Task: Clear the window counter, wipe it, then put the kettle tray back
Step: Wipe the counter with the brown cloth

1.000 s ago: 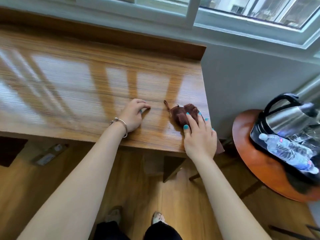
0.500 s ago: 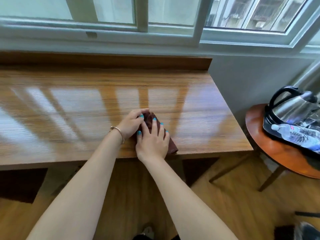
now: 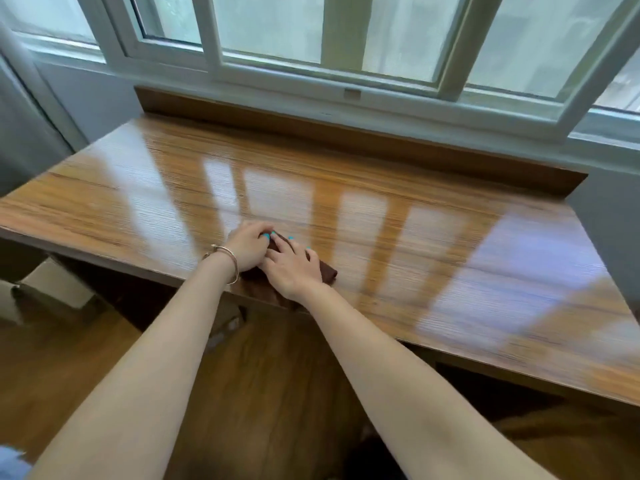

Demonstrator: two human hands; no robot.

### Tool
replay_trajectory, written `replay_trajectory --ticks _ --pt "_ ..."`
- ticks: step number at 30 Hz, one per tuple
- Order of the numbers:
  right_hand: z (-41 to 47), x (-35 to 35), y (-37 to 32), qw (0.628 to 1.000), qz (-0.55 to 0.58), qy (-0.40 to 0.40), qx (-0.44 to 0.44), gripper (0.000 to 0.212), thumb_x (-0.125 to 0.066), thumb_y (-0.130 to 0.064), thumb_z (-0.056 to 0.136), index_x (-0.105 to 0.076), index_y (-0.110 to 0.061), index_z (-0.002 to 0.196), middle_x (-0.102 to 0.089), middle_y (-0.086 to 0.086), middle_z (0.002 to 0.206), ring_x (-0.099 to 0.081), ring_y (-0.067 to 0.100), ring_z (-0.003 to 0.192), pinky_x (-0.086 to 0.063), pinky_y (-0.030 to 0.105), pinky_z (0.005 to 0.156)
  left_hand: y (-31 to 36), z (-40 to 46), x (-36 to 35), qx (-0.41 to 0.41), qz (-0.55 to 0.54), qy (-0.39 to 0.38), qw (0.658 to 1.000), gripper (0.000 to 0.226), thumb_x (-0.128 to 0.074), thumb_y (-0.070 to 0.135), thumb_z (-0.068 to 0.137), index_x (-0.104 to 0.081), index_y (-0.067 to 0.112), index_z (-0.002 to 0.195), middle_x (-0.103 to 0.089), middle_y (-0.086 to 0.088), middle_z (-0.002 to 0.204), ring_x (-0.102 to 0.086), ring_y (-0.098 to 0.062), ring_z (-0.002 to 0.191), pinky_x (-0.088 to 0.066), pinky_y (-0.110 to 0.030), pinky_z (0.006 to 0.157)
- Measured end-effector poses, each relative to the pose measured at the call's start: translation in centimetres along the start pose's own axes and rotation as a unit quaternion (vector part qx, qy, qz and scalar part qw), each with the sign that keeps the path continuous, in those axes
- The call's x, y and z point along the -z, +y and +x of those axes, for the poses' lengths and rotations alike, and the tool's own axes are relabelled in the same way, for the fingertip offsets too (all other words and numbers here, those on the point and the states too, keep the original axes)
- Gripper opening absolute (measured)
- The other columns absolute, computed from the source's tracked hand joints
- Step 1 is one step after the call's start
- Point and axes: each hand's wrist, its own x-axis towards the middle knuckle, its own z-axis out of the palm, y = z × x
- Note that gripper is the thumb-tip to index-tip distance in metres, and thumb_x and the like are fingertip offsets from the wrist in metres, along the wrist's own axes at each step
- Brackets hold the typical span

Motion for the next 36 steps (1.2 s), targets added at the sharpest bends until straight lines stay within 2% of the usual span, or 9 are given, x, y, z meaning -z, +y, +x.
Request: replay_trajectory --ticks 3,7,11,16,21,26,31,34,36 --pt "0.7 2.5 2.1 0.988 0.156 0.016 -0.011 0.042 -0.050 -0.037 0.092 -0.060 -0.026 0.131 -0.045 -0.003 0.147 -0.038 0.022 0.137 -0.029 0.038 0.110 -1.3 0.6 0.8 0.031 0.002 -0.001 1.000 0.028 -0.046 0.021 0.092 -0.062 0.027 0.114 -0.057 -0.015 0.127 -0.051 -0.032 0.121 -0.038 -0.042 0.106" --pt "1.6 4.8 4.6 0.992 -0.007 0.045 -0.115 0.072 -0.075 -0.054 0.075 -0.048 -0.018 0.130 -0.056 0.002 0.126 -0.049 0.028 0.122 -0.038 0.050 0.106 -0.5 1.7 1.5 0.071 0.027 0.006 0.997 0.058 -0.062 0.041 0.089 -0.048 0.009 0.134 -0.050 -0.014 0.134 -0.049 -0.030 0.122 -0.040 -0.036 0.102" --pt "4.2 5.6 3.4 0.986 0.041 -0.006 -0.162 0.056 -0.086 -0.043 0.068 -0.057 -0.012 0.104 -0.061 0.002 0.100 -0.057 0.025 0.102 -0.049 0.042 0.095 0.1 3.9 2.0 0.100 0.032 -0.043 0.994 0.051 -0.072 0.048 0.079 -0.059 0.011 0.112 -0.061 -0.005 0.110 -0.056 -0.023 0.105 -0.044 -0.033 0.090" --pt "9.1 7.9 3.5 0.988 0.055 -0.061 -0.128 0.042 -0.086 -0.025 0.072 -0.068 -0.014 0.109 -0.066 0.003 0.109 -0.059 0.019 0.101 -0.048 0.027 0.084 0.0 7.8 2.7 0.065 -0.036 -0.067 0.995 0.012 -0.068 0.024 0.088 -0.068 0.013 0.086 -0.057 -0.001 0.075 -0.052 -0.016 0.077 -0.042 -0.025 0.070" --pt "15.7 12.1 5.4 0.996 0.090 -0.004 -0.010 0.025 -0.081 -0.017 0.076 -0.061 -0.022 0.090 -0.064 0.005 0.095 -0.060 0.021 0.091 -0.050 0.033 0.079 2.3 13.1 4.9 0.049 -0.112 -0.070 0.990 0.028 -0.049 0.044 0.097 -0.058 0.019 0.090 -0.053 0.006 0.082 -0.049 -0.015 0.087 -0.036 -0.027 0.075" --pt "19.5 16.2 8.6 0.980 0.194 0.047 0.027 0.021 -0.079 -0.013 0.079 -0.064 -0.020 0.092 -0.070 0.005 0.088 -0.064 0.018 0.081 -0.050 0.025 0.068 2.3 17.8 6.8 -0.021 -0.128 -0.022 0.991 0.033 -0.081 0.023 0.076 -0.058 0.011 0.098 -0.061 0.004 0.083 -0.056 -0.012 0.074 -0.042 -0.008 0.055" --pt "20.0 17.4 12.7 0.972 0.217 0.081 0.023 0.051 -0.081 -0.018 0.079 -0.059 -0.026 0.124 -0.064 -0.007 0.108 -0.061 0.005 0.099 -0.048 0.031 0.097 1.7 21.0 7.2 -0.102 -0.130 -0.077 0.983 0.049 -0.064 -0.006 0.080 -0.046 0.031 0.108 -0.059 -0.013 0.104 -0.060 -0.021 0.082 -0.053 -0.034 0.072" --pt "19.3 16.9 14.2 0.980 0.186 0.063 0.003 0.090 -0.085 -0.023 0.073 -0.035 -0.036 0.147 -0.044 -0.002 0.129 -0.047 0.012 0.119 -0.041 0.023 0.097 1.0 22.5 6.2 -0.127 -0.148 -0.057 0.979 0.057 -0.056 -0.010 0.084 -0.043 0.041 0.104 -0.056 -0.011 0.105 -0.060 -0.018 0.089 -0.053 -0.026 0.074" --pt "19.2 16.3 14.6 0.985 0.152 0.074 0.014 0.091 -0.089 -0.024 0.067 -0.041 -0.041 0.142 -0.034 0.004 0.140 -0.036 0.015 0.133 -0.034 0.024 0.107 0.3 23.2 5.6 -0.161 -0.132 -0.048 0.977 0.053 -0.054 -0.012 0.083 -0.050 0.038 0.100 -0.058 -0.001 0.104 -0.058 -0.013 0.096 -0.048 -0.023 0.085"
